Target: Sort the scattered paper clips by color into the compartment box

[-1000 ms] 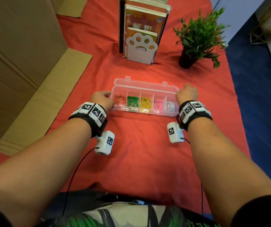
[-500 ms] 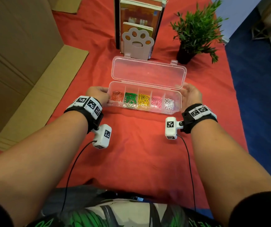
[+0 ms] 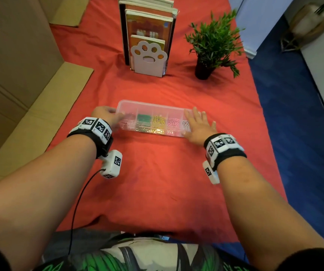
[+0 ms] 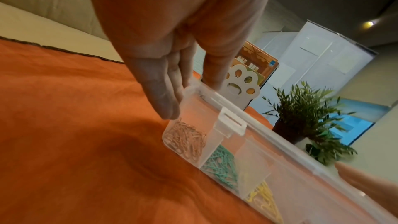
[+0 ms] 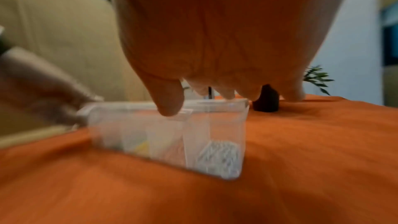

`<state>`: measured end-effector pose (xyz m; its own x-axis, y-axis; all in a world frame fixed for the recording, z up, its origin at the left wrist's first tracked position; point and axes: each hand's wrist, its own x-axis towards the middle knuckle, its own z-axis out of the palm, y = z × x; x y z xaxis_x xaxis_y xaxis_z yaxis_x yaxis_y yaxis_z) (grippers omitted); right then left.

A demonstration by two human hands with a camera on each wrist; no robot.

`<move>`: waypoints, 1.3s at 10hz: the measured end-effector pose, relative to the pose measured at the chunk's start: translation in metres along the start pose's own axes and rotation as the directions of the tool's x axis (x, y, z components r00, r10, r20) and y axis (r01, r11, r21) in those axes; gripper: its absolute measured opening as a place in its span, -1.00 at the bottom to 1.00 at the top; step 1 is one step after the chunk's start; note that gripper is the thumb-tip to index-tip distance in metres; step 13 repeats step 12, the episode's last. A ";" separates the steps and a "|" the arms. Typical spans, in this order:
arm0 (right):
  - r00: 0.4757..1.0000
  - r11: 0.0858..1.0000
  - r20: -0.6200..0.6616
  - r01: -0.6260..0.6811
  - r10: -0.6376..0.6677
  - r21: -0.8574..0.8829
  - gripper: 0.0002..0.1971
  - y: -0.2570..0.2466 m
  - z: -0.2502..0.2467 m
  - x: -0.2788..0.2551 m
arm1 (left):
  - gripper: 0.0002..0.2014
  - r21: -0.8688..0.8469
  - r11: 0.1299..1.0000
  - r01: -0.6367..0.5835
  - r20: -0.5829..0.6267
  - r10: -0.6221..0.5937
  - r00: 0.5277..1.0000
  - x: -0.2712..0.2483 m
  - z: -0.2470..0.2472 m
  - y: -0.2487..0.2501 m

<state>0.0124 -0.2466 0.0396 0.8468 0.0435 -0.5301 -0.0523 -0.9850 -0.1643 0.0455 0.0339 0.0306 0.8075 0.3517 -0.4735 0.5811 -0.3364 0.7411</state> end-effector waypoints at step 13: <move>0.937 0.964 -0.274 0.162 -0.218 -0.210 -0.35 -0.149 0.045 0.008 | -0.54 0.312 0.937 -0.159 0.045 0.152 0.987 0.004 -0.005 -0.008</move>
